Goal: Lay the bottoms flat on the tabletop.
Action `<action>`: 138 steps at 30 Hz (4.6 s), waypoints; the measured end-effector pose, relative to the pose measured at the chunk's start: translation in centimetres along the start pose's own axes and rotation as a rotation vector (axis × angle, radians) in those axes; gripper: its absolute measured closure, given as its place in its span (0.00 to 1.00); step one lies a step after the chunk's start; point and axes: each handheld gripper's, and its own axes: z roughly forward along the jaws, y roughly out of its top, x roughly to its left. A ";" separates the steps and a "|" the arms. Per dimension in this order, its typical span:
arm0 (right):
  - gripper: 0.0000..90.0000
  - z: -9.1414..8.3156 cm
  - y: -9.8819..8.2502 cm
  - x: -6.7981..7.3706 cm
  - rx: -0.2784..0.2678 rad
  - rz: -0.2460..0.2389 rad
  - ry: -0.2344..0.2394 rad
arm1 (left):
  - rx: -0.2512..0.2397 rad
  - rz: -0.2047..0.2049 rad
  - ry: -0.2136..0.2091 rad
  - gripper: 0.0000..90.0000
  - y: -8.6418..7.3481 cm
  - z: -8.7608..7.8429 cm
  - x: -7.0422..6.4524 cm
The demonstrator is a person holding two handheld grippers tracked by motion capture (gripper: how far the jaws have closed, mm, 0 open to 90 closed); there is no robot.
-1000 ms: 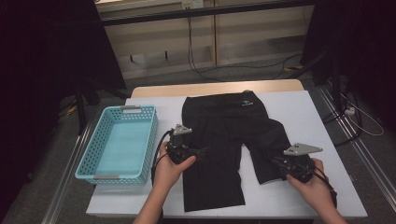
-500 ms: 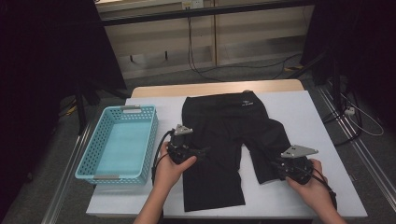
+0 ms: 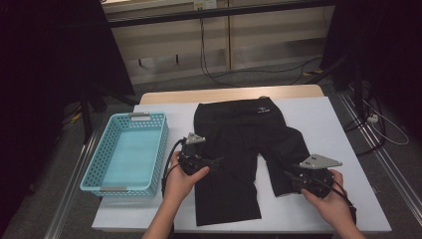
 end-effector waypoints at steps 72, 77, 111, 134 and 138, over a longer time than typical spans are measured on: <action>0.26 -1.8 -2.1 -4.3 -0.076 0.200 -0.083 | 0.013 0.150 -0.176 0.16 0.5 5.2 -7.5; 0.26 -2.2 -2.4 -4.6 -0.077 0.214 -0.097 | 0.027 0.172 -0.196 0.20 0.6 6.3 -8.6; 0.52 -1.9 -3.9 -5.2 0.047 0.226 -0.104 | 0.118 0.237 -0.180 0.91 -0.3 8.9 -10.4; 0.99 -1.5 -4.0 -4.9 0.074 0.224 -0.026 | 0.097 0.214 -0.227 0.65 -0.3 9.0 -10.1; 1.00 -1.4 -3.9 -4.9 0.073 0.216 -0.013 | 0.116 0.197 -0.205 0.75 -0.4 9.5 -10.4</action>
